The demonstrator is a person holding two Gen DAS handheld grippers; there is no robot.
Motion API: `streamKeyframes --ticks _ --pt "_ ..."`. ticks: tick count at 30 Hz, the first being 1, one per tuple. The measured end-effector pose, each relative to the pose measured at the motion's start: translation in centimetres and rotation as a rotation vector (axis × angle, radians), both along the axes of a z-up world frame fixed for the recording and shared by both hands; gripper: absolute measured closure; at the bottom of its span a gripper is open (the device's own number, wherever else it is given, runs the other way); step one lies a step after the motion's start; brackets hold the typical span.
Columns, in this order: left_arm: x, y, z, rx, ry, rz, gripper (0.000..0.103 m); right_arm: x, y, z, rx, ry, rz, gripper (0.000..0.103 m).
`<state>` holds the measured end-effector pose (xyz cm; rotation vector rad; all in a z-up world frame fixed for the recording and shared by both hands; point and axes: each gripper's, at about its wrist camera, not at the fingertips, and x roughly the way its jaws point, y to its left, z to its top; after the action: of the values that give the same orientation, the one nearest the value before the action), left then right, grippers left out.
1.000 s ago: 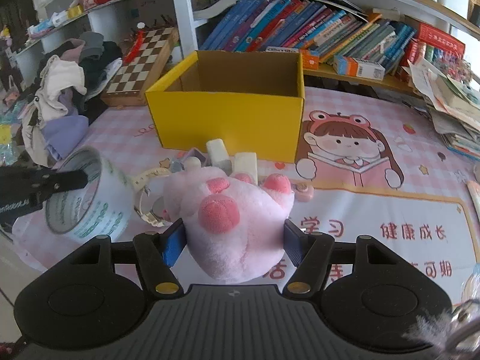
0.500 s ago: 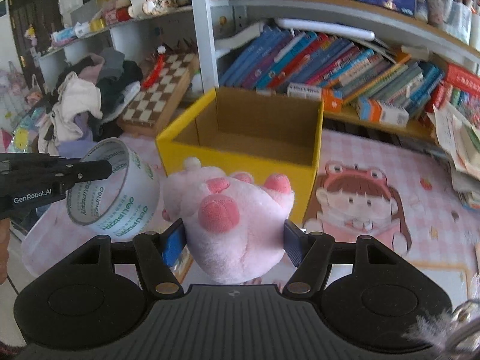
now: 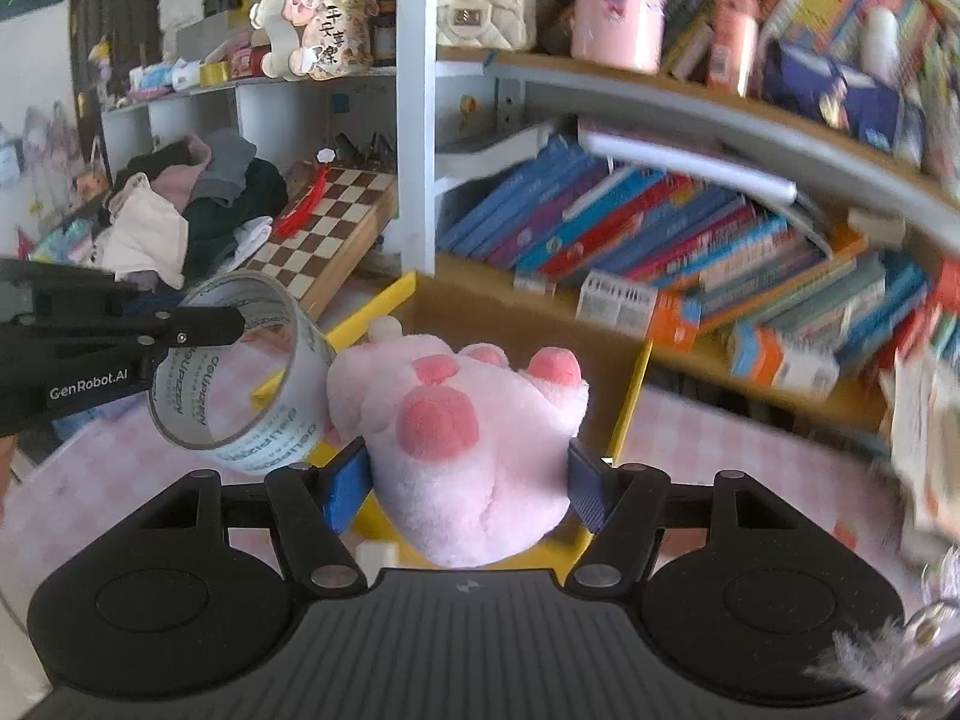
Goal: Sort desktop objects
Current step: 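Lift the plush paw and tape roll with both tools toward the yellow box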
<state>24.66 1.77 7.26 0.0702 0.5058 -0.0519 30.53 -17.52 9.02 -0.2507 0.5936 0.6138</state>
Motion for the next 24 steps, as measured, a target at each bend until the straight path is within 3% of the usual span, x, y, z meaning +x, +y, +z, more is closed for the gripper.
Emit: streamKeyframes --ticks 7,15,24 --pt "5.0 0.0 -0.1 0.034 0.015 0.031 0.096 5.2 1.8 -1.5 -0.084 -0.049 0.042 0.038" --pt "9.4 -0.6 -3.1 0.121 0.106 0.026 0.096 10.4 4.6 -6.4 -0.254 0.023 0.134 0.038" --pt "13.5 -0.5 -6.3 0.173 0.201 0.009 0.096 14.3 6.5 -10.0 -0.364 0.065 0.189 0.038"
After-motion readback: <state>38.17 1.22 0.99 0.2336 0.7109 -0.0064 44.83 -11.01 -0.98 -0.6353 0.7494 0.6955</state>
